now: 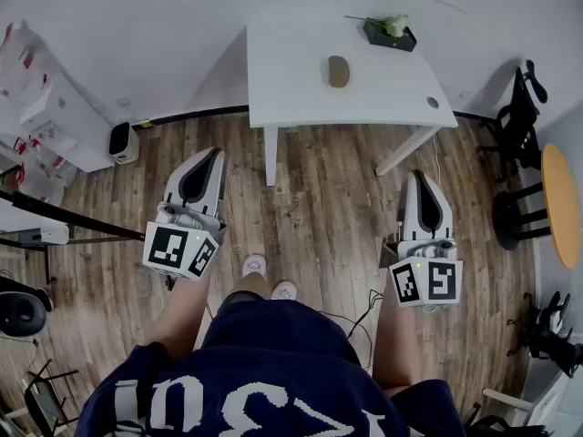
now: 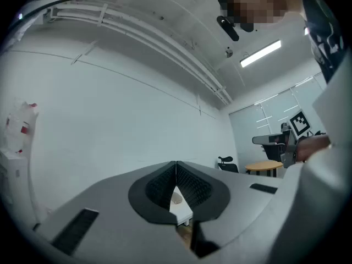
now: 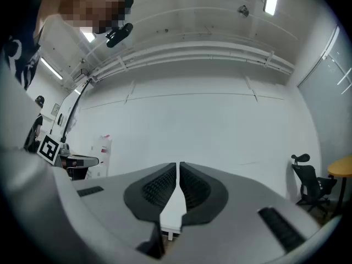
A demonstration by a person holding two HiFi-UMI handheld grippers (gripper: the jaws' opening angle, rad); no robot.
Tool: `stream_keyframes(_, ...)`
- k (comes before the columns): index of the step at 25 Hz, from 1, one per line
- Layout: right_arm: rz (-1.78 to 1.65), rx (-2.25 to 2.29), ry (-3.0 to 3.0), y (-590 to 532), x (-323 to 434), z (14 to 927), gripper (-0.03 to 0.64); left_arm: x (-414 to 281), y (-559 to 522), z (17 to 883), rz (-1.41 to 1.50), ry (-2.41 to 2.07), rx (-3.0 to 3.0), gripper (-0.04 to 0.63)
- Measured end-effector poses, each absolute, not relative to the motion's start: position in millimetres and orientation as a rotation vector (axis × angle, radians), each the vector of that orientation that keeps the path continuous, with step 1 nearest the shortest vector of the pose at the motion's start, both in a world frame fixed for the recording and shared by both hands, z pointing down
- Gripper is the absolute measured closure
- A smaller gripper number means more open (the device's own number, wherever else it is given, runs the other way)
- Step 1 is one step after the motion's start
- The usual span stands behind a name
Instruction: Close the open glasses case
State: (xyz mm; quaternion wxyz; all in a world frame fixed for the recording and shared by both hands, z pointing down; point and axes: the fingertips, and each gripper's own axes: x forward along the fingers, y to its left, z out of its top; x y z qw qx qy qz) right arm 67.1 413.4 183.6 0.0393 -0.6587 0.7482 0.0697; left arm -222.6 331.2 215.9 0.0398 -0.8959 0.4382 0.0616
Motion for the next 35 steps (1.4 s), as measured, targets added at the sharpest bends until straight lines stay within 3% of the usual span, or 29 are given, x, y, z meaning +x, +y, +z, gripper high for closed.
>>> stream_keyframes(20,0.225,-1.956,2.274,415,68,177,0.578,-210,334,217,0.187,1.317,-2.768,0.581)
stream_keyframes(35,0.210,-2.040,2.238,259,80,181,0.578,-184,157,214,0.222,1.210,-2.813,0.580)
